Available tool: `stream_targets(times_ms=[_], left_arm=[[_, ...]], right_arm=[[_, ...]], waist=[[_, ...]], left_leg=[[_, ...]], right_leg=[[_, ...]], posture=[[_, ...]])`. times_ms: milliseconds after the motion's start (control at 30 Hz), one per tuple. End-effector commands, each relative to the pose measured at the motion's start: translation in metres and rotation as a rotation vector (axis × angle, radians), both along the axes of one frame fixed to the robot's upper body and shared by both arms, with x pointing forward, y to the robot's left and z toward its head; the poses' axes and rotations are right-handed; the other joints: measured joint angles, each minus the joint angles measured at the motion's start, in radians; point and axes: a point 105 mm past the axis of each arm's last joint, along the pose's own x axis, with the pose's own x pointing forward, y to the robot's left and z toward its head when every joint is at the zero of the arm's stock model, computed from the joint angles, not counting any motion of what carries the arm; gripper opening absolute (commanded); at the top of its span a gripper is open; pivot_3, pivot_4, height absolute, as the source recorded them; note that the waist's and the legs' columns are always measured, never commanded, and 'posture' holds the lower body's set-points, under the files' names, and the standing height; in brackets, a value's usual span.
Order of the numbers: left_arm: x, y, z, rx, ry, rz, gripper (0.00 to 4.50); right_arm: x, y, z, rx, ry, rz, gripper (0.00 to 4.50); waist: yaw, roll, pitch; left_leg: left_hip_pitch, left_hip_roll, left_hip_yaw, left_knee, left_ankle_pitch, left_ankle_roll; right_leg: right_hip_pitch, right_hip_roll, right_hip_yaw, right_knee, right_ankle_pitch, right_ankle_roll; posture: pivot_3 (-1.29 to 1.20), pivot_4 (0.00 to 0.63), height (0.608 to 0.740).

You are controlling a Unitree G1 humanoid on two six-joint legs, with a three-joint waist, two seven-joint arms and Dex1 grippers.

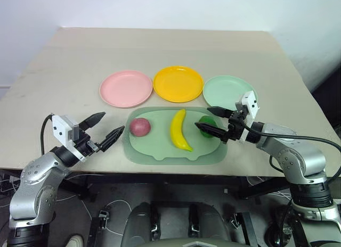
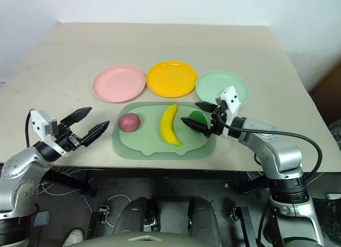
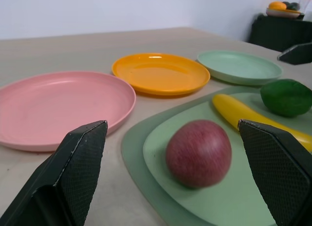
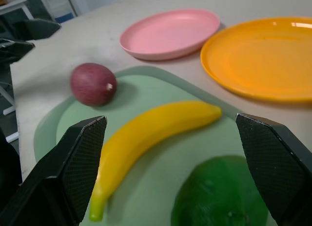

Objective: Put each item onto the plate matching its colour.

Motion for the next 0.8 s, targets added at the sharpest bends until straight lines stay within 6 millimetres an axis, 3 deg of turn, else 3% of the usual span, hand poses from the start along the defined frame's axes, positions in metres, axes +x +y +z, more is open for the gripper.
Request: stream_targets(times_ms=[33, 500, 633, 800], left_arm=[[-0.007, -0.008, 0.010, 0.007, -0.032, -0.034, 4.50], [0.000, -0.014, 0.011, 0.006, -0.029, -0.032, 4.50], [0.002, -0.013, 0.012, 0.007, -0.040, -0.027, 4.50], [0.002, -0.011, 0.009, 0.009, -0.039, -0.021, 4.50]], right_arm=[[0.008, -0.006, 0.006, -0.063, -0.039, -0.069, 4.47], [0.015, -0.007, -0.026, -0.169, 0.155, -0.102, 4.47], [0.016, -0.005, -0.026, -0.182, 0.146, -0.098, 4.47], [0.012, -0.008, -0.016, -0.184, 0.109, -0.067, 2.96]], waist=[[0.000, 0.000, 0.000], [0.000, 0.000, 0.000], [0.000, 0.000, 0.000], [0.001, 0.000, 0.000]], left_leg=[[0.000, 0.000, 0.000, 0.000, 0.000, 0.000], [0.000, 0.000, 0.000, 0.000, 0.000, 0.000], [0.000, 0.000, 0.000, 0.000, 0.000, 0.000], [0.000, 0.000, 0.000, 0.000, 0.000, 0.000]], right_leg=[[0.000, 0.000, 0.000, 0.000, 0.000, 0.000], [0.000, 0.000, 0.000, 0.000, 0.000, 0.000], [0.000, 0.000, 0.000, 0.000, 0.000, 0.000], [0.000, 0.000, 0.000, 0.000, 0.000, 0.000]], posture=[[0.00, 0.150, 0.695], [0.00, 0.150, 0.695], [0.00, 0.150, 0.695], [0.00, 0.150, 0.695]])
